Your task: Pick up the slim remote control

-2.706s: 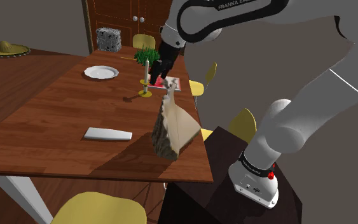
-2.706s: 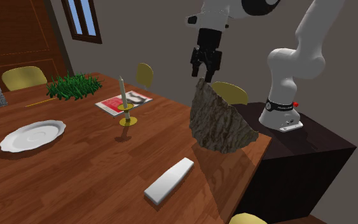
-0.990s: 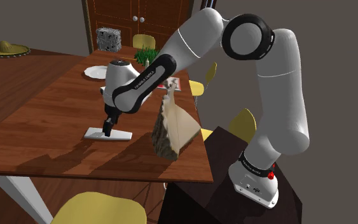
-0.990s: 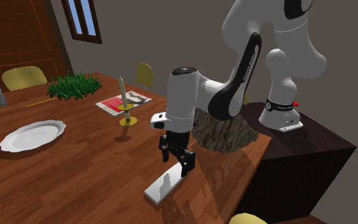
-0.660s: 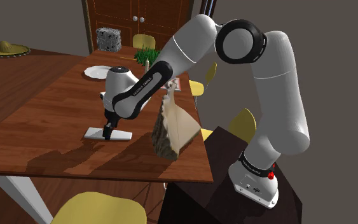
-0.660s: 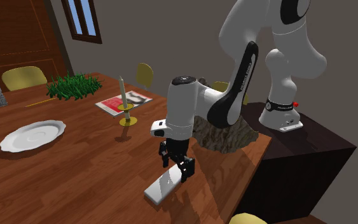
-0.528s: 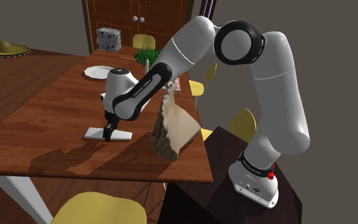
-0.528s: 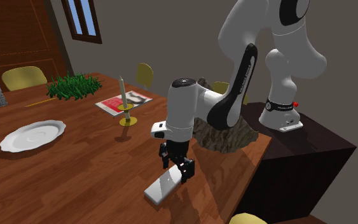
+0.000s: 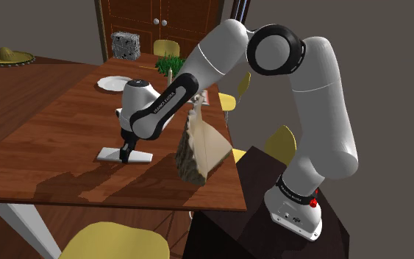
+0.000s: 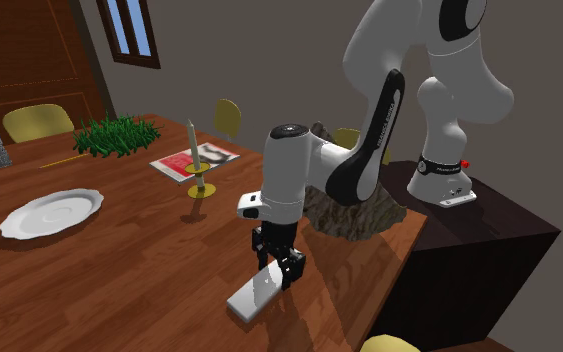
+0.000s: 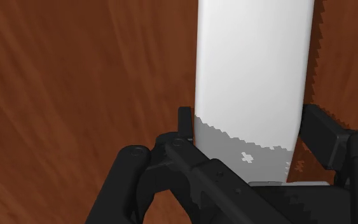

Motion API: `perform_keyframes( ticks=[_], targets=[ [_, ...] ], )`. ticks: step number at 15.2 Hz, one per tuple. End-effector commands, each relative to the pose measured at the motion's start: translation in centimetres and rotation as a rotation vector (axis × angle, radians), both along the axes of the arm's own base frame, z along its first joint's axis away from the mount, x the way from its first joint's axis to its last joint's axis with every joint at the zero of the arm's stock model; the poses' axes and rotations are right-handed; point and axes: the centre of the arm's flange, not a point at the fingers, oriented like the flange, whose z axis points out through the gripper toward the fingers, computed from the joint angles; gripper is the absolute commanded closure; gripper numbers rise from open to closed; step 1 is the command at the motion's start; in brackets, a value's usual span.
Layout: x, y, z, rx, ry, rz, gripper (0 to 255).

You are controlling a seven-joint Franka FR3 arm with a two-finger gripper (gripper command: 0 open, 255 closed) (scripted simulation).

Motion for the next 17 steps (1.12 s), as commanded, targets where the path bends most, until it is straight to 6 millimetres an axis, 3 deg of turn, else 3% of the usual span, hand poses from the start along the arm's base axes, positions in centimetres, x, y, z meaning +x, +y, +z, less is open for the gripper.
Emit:
perform_keyframes(
  ticks=[1,17],
  targets=[
    [0.0,0.0,0.0,0.000,0.000,0.000,255],
    [0.1,-0.1,7.9,0.000,0.000,0.000,255]
  ],
)
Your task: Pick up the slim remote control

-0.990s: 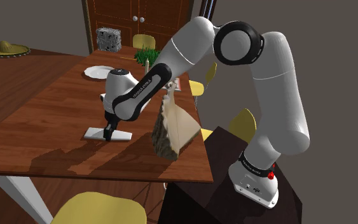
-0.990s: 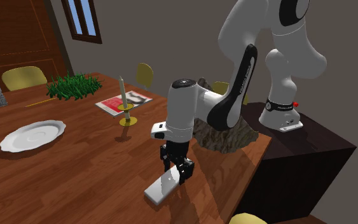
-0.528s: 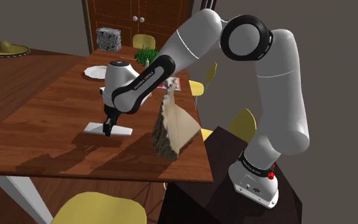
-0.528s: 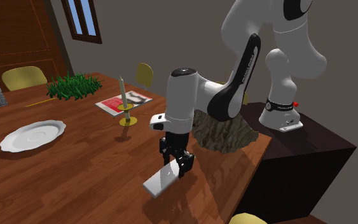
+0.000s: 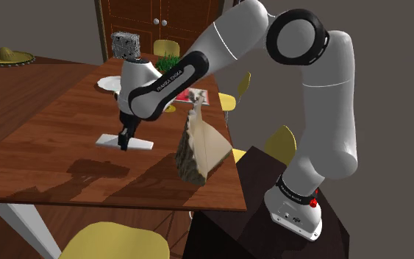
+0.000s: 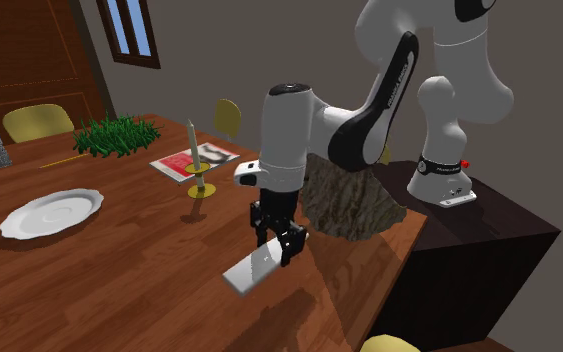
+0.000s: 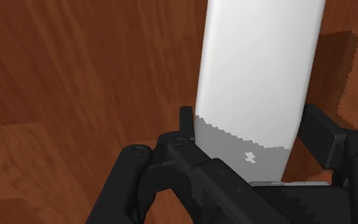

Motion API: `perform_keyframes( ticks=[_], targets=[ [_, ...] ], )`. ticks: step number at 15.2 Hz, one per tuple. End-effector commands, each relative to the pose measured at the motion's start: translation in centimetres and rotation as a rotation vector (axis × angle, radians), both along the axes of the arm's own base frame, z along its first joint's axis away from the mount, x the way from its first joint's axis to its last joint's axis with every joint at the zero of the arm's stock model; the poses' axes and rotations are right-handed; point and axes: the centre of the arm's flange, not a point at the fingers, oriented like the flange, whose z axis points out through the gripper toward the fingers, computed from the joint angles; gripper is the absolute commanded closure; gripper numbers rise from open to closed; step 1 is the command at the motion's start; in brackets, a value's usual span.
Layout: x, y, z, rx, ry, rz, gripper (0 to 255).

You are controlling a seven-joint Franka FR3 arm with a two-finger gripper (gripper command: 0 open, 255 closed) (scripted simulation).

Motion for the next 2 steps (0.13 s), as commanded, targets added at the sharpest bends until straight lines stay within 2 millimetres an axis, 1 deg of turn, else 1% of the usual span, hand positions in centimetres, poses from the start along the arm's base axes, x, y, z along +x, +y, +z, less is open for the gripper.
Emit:
perform_keyframes(
  ticks=[1,2],
  targets=[
    [0.02,0.12,0.79,0.000,0.000,0.000,255],
    [0.03,0.12,0.79,0.000,0.000,0.000,255]
  ],
)
